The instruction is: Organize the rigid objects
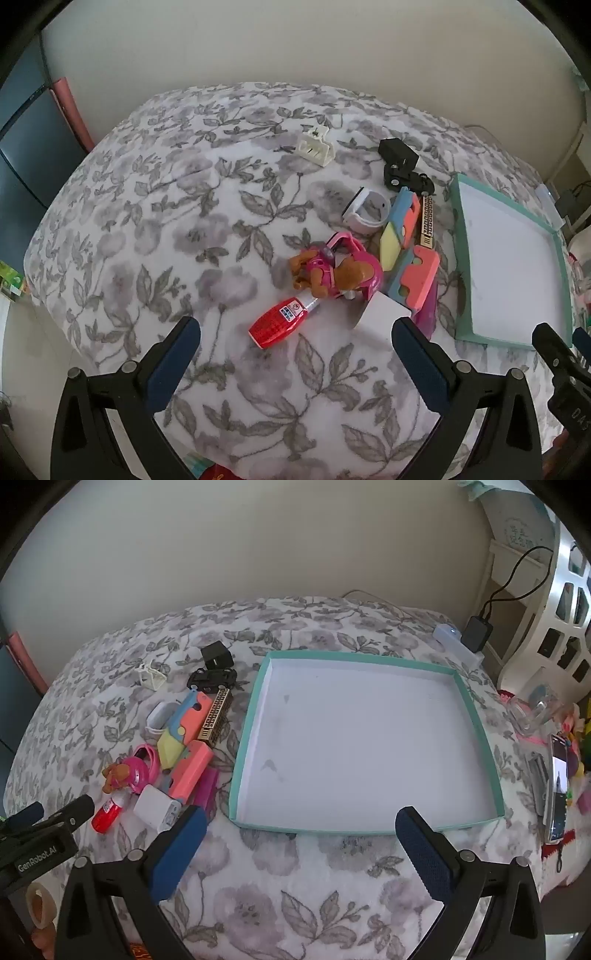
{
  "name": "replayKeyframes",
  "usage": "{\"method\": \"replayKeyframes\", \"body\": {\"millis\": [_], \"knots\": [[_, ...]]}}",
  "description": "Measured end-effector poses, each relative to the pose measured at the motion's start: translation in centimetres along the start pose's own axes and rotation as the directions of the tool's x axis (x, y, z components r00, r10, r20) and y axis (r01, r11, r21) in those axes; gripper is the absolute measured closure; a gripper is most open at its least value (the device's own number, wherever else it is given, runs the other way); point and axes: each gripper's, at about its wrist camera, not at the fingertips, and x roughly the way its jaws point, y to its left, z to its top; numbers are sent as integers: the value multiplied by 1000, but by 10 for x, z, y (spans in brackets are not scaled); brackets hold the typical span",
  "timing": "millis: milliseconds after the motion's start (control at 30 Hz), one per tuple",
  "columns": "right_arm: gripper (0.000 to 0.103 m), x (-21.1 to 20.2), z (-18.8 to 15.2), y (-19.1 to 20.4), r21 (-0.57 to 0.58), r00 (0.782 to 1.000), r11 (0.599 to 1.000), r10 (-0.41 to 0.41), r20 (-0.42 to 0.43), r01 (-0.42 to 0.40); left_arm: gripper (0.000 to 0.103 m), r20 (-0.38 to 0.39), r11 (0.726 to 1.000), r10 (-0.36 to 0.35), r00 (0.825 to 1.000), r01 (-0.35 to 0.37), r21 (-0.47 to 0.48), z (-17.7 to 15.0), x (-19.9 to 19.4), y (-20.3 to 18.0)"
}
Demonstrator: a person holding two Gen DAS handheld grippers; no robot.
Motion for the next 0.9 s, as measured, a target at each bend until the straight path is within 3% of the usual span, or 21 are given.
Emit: {"method": "replayKeyframes", "body": {"millis": [100, 200, 433, 900], "knots": [[0, 0, 0, 0, -1, 1000, 1000, 1, -1, -1, 0, 47, 999, 29, 998, -30, 26, -7, -5, -3], [0, 0, 1, -1, -2, 1000, 1000, 1, -2, -1, 0, 5, 997, 63, 998, -63, 34, -1, 0, -9], [0, -1, 1, -1, -1, 1000, 1000, -2, 1, 2, 0, -5, 1000, 22, 1000, -22, 18, 0, 0, -2], [0, 0, 1, 0, -3, 1000, 1000, -4, 0, 4, 0, -8, 998, 57, 998, -57, 21, 0, 1, 0]]}}
